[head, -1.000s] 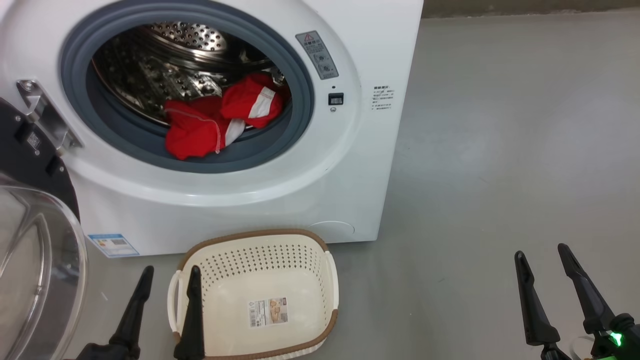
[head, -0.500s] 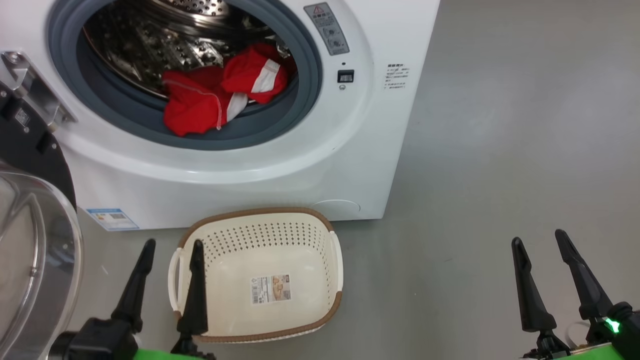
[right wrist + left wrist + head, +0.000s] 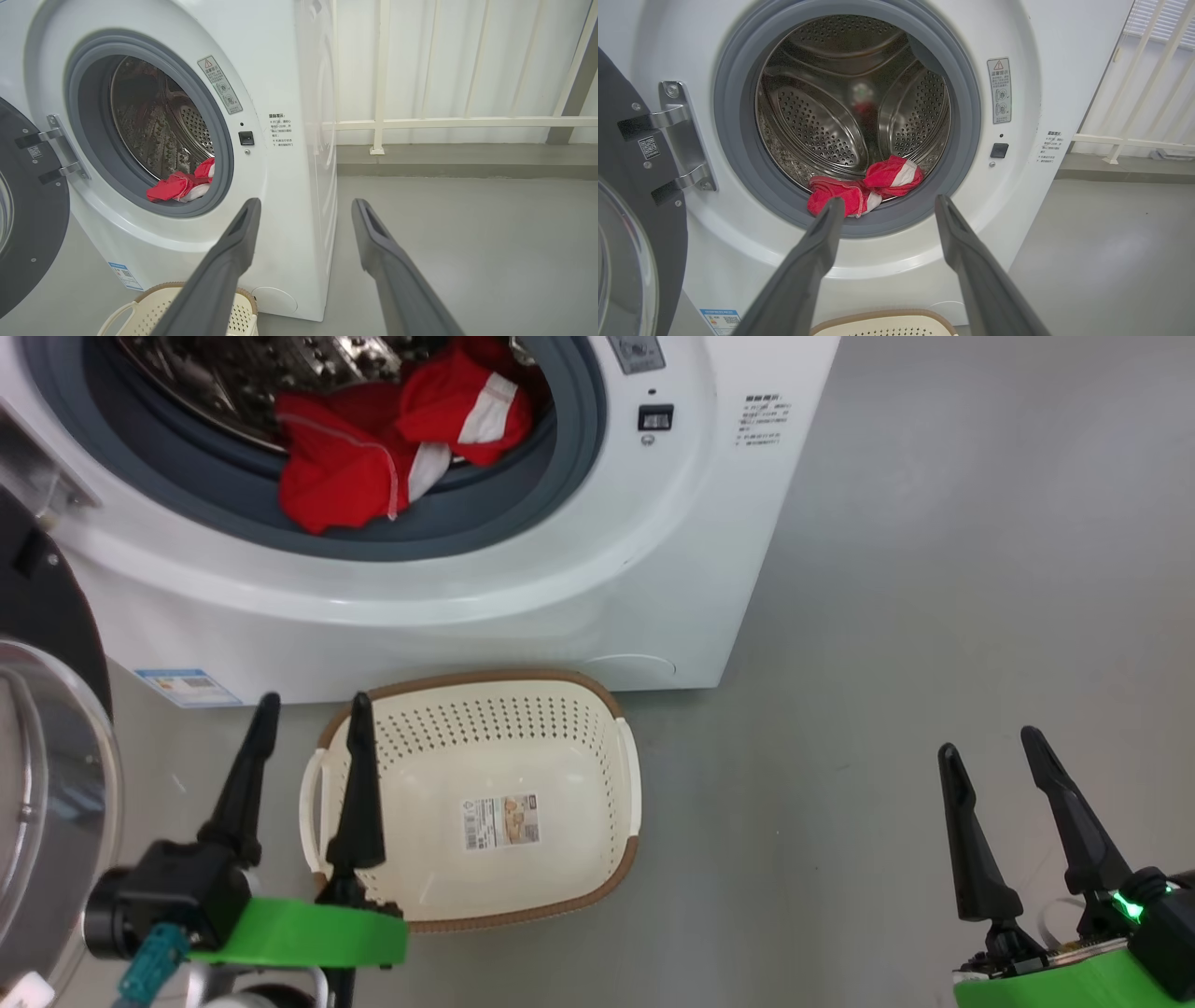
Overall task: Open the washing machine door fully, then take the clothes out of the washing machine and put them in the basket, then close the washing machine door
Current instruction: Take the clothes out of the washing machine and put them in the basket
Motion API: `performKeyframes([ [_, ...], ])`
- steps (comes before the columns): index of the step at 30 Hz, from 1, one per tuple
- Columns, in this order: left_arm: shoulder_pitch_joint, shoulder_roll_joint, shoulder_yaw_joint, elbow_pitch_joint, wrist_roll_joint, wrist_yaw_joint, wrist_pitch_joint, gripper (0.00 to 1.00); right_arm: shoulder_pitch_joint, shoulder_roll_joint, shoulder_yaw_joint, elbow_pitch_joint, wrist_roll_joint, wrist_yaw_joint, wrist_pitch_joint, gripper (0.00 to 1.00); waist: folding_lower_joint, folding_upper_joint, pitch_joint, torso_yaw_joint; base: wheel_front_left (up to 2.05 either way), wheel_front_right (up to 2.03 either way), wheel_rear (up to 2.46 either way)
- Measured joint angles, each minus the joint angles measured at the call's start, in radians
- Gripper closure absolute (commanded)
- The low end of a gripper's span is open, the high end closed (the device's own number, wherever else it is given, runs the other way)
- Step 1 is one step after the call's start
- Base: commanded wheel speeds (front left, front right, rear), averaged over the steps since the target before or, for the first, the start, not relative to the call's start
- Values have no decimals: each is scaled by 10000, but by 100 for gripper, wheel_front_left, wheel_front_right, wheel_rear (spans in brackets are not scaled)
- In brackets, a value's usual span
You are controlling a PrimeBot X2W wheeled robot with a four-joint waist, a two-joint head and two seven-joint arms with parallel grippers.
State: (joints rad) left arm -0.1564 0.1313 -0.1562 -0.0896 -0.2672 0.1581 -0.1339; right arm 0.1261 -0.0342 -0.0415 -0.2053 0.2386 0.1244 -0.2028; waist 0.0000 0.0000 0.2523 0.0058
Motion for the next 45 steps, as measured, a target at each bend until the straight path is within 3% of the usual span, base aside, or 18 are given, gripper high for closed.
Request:
performKeyframes([
  [8,-1116,29,265,535,-199,-15,-82,0,-394,-8,215,13,-42,2,-13,0,0,0,679,-126,0,0,0],
  [12,-1760,40,399,917,-627,-276,-92,0,-546,-13,249,23,-130,0,-56,0,0,0,977,-233,0,0,0],
  [29,-4678,548,681,2755,-765,-635,-169,0,-1263,-21,506,207,-113,2,-222,0,0,0,2069,-799,0,0,0],
  [40,-7062,506,761,4905,-1164,-984,-192,0,-1758,-27,614,196,-113,0,-263,0,0,0,2835,-875,0,0,0],
  [45,-8112,769,779,6027,-1110,-1064,-307,0,-1969,-33,732,203,-113,2,-265,0,0,0,3149,-972,0,0,0],
])
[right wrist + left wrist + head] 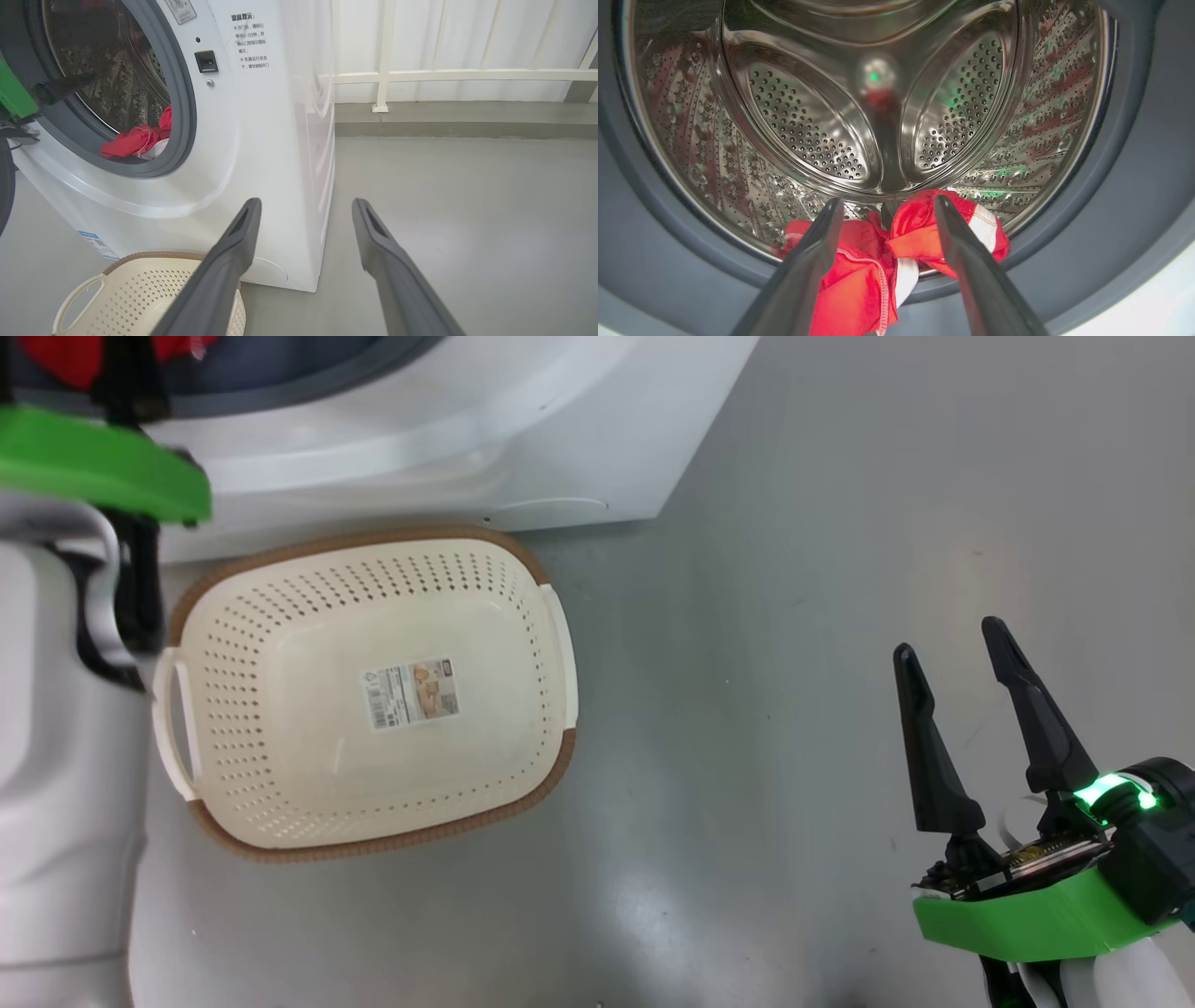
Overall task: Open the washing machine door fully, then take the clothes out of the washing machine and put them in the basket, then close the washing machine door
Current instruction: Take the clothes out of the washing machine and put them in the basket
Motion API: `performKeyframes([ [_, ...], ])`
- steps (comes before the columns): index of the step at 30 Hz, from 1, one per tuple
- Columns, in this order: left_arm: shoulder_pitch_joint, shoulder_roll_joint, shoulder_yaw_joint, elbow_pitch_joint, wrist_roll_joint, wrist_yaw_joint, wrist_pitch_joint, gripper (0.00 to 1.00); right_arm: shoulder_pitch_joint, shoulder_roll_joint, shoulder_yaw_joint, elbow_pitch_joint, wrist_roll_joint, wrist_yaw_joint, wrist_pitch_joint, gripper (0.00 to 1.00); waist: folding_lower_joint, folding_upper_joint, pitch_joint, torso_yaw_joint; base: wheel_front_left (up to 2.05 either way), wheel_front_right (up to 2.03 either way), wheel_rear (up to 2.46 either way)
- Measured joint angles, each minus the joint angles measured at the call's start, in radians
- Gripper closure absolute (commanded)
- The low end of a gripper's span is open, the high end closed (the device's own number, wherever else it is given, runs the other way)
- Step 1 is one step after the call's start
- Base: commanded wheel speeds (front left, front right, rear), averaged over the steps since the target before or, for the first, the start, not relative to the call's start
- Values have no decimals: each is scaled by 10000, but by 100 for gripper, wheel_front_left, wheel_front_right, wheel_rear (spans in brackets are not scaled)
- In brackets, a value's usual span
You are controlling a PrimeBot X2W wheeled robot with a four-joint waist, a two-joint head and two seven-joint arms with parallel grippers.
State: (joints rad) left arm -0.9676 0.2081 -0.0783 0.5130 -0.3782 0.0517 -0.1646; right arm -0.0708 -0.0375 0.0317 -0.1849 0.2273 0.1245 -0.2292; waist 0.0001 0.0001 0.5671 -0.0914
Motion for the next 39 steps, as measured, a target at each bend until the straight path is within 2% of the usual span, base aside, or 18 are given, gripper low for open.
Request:
performKeyframes([
  [10,-1779,198,-291,2084,251,-84,326,0,-246,-6,138,90,0,-2,0,0,0,0,471,-263,0,0,0],
  [19,-3015,621,-612,3542,725,299,1267,0,-371,-8,261,219,19,-2,-58,0,0,0,704,-632,0,0,0],
  [21,-3256,767,-685,4042,796,453,1783,0,-370,-8,387,261,61,-2,-58,0,0,0,747,-757,0,0,0],
  [39,-3895,1202,-1200,5687,1060,639,3450,0,-370,-4,725,407,190,-2,-58,0,0,0,988,-1267,0,0,0],
])
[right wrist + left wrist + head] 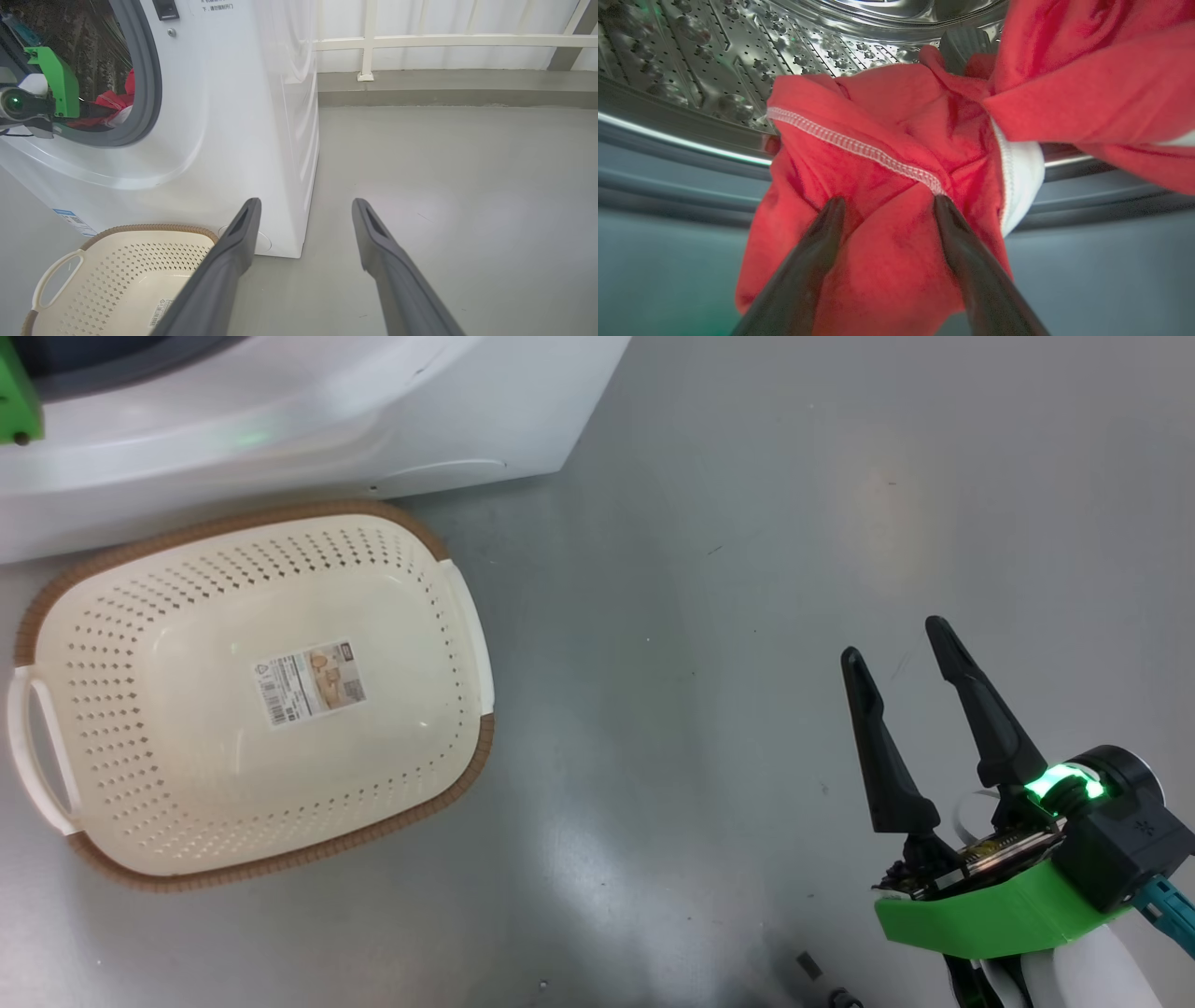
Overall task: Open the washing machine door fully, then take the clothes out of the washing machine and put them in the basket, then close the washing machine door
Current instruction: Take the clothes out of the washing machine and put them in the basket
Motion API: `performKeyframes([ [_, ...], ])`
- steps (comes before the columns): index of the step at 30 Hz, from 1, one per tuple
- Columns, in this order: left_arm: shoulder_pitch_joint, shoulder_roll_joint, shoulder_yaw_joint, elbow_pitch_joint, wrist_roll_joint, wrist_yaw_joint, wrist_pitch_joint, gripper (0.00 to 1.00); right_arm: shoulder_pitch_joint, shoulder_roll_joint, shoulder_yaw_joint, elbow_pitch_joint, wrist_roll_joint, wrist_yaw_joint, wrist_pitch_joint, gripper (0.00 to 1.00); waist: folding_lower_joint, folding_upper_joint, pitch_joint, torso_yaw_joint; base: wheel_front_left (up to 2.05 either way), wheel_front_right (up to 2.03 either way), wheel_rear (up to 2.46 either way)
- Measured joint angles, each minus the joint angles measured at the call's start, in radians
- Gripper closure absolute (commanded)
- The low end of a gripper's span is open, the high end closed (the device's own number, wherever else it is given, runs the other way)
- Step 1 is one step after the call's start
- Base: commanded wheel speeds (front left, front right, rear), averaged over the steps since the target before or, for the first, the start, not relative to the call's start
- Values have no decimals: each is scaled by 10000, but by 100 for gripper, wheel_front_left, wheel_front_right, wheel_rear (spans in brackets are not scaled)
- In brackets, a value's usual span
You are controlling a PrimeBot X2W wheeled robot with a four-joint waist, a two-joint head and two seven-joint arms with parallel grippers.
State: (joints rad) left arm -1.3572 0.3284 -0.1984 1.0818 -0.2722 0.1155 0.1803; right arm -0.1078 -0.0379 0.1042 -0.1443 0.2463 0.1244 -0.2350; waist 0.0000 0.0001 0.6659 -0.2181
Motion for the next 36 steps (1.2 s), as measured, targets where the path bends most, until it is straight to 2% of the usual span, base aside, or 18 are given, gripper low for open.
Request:
performKeyframes([
  [18,-35,347,-182,606,40,10,-349,0,9,0,236,105,79,0,2,0,0,0,-2,-382,0,0,0],
  [19,-35,347,-198,621,23,2,-401,42,10,0,238,105,79,0,0,0,0,0,1,-386,0,0,0],
  [21,-35,345,-230,658,-10,-15,-472,100,12,0,236,104,82,2,0,0,0,0,11,-382,0,0,0],
  [36,-18,211,-211,727,-497,-376,-1283,100,3,0,305,226,88,0,-29,0,0,0,-35,-145,0,0,0],
])
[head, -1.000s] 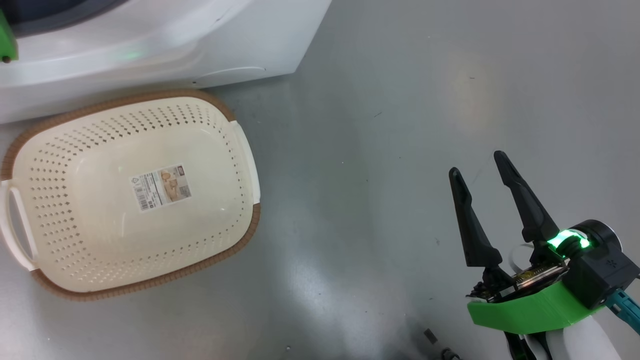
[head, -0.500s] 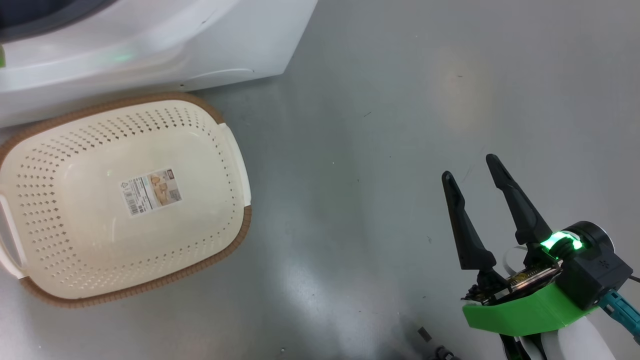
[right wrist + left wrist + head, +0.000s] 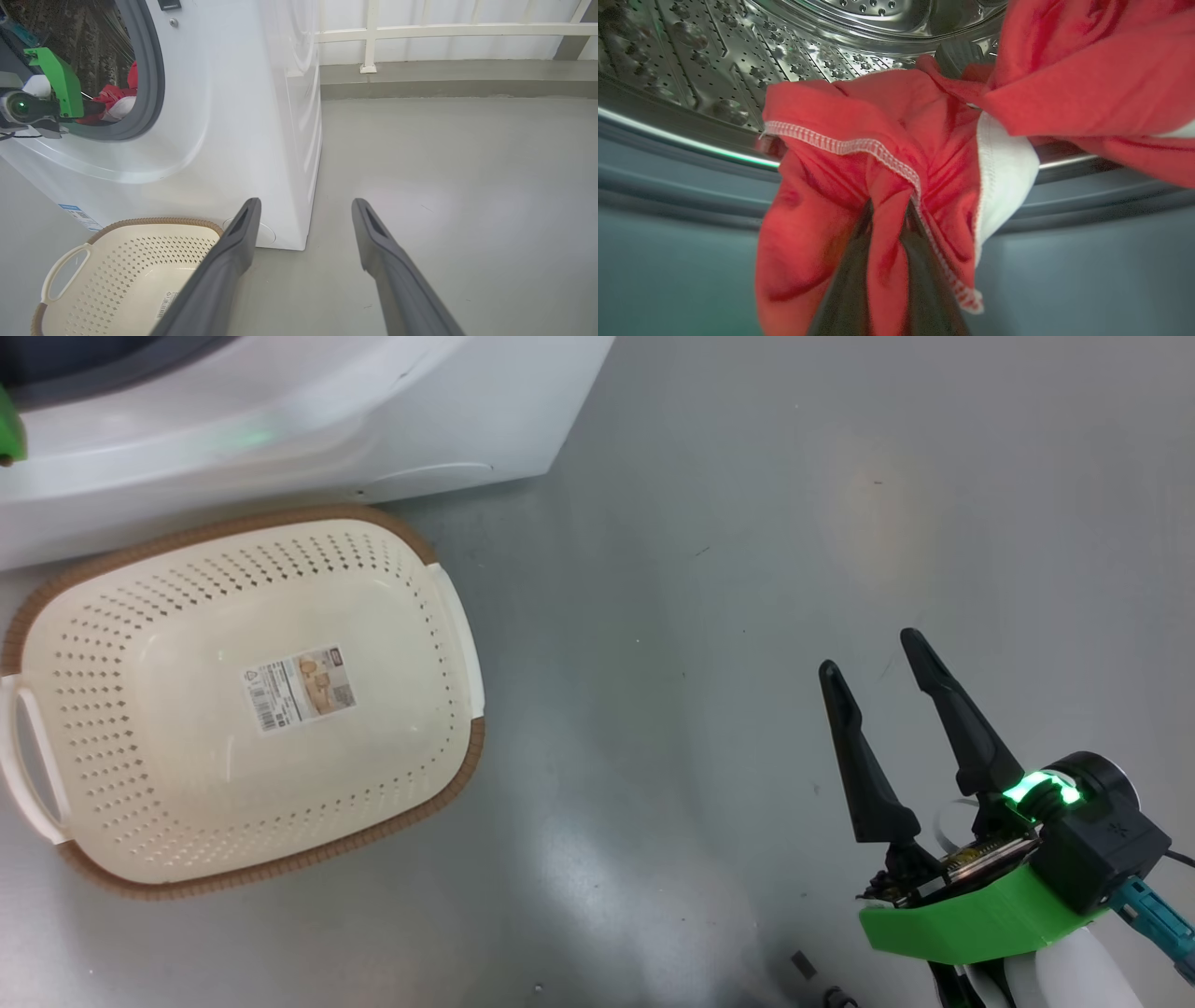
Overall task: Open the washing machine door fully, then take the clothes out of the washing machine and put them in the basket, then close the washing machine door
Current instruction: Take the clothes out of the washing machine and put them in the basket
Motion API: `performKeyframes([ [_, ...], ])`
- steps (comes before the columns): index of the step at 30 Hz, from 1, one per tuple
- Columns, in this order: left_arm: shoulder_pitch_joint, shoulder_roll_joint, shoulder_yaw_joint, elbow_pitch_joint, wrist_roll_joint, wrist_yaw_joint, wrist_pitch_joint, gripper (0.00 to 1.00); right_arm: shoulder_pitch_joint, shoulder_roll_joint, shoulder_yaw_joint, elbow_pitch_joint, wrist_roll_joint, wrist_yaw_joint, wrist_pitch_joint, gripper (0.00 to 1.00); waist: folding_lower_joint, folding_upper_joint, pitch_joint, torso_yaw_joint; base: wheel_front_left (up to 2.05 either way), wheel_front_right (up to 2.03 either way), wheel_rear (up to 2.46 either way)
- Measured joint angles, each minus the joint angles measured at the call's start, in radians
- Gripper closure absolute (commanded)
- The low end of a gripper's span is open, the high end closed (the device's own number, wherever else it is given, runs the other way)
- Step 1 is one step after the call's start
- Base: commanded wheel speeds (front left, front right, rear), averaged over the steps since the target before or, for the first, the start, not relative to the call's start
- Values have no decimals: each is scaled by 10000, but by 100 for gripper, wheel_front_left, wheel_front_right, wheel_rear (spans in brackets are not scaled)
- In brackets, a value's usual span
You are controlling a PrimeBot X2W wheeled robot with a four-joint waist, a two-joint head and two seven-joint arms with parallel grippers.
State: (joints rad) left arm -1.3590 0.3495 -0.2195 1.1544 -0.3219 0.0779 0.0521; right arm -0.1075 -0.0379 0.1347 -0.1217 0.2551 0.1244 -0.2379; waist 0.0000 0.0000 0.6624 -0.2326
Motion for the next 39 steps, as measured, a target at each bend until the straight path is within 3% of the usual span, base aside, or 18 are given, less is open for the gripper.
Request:
performKeyframes([
  [18,732,-134,-38,-945,-230,-94,-1287,100,-5,-4,73,290,79,0,-15,0,0,0,-528,238,0,0,0],
  [27,1405,-77,-94,-2608,-238,-33,-1601,100,-6,-4,50,374,186,2,-86,0,0,0,-778,394,0,0,0],
  [39,3953,134,-213,-6069,-491,723,-1252,100,-6,-10,-10,472,186,2,-88,0,1,0,-1326,617,0,0,0],
])
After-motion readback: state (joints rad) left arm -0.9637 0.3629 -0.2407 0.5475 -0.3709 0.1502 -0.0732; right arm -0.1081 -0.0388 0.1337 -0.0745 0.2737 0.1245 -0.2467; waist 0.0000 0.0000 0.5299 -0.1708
